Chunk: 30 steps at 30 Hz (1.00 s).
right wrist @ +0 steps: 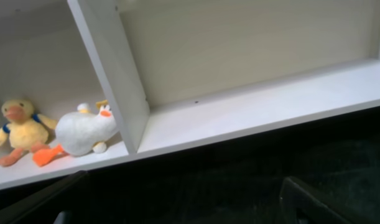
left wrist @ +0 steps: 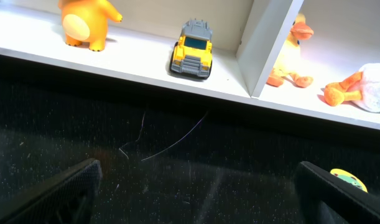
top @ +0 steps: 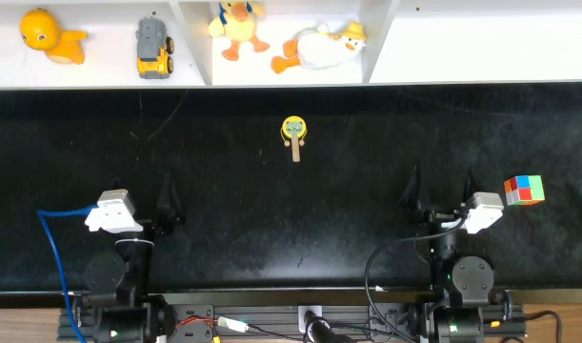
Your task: Store Toys
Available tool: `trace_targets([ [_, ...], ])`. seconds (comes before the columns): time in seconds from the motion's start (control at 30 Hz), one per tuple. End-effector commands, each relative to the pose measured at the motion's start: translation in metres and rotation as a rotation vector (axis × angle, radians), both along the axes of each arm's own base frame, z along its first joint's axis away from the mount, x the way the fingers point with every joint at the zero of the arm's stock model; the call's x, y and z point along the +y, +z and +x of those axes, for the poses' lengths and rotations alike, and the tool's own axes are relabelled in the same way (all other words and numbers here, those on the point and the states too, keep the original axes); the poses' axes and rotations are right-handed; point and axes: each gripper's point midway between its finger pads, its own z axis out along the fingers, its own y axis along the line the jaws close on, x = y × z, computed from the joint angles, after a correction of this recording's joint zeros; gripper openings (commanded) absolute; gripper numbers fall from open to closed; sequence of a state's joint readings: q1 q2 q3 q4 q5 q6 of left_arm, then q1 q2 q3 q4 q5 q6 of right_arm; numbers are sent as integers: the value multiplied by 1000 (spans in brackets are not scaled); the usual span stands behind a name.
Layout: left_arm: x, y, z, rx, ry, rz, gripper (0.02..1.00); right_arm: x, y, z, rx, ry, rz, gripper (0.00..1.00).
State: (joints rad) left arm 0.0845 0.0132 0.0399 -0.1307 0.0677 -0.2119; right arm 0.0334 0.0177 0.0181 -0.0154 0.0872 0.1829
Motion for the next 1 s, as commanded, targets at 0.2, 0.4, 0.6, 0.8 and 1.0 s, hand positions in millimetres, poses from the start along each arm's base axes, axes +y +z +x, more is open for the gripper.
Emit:
trace_targets([
  [0.2, -3, -1, 0, -8, -10, -21, 998, 22, -14, 0, 45, 123, -5, 998],
  [0.4, -3, -1, 0, -8, -10, -21, 998, 22, 18, -13, 169, 126, 22, 998],
  [0.6, -3, -1, 0, -8, -10, -22, 998, 31, 89, -16, 308, 184, -5, 998],
  [0.8, -3, -1, 0, -8, -10, -21, 998, 47, 127, 15, 526, 248, -13, 1000],
  [1.0, -3, -1, 0, -8, -10, -21, 998, 94, 124, 58, 743, 350, -97, 1000],
])
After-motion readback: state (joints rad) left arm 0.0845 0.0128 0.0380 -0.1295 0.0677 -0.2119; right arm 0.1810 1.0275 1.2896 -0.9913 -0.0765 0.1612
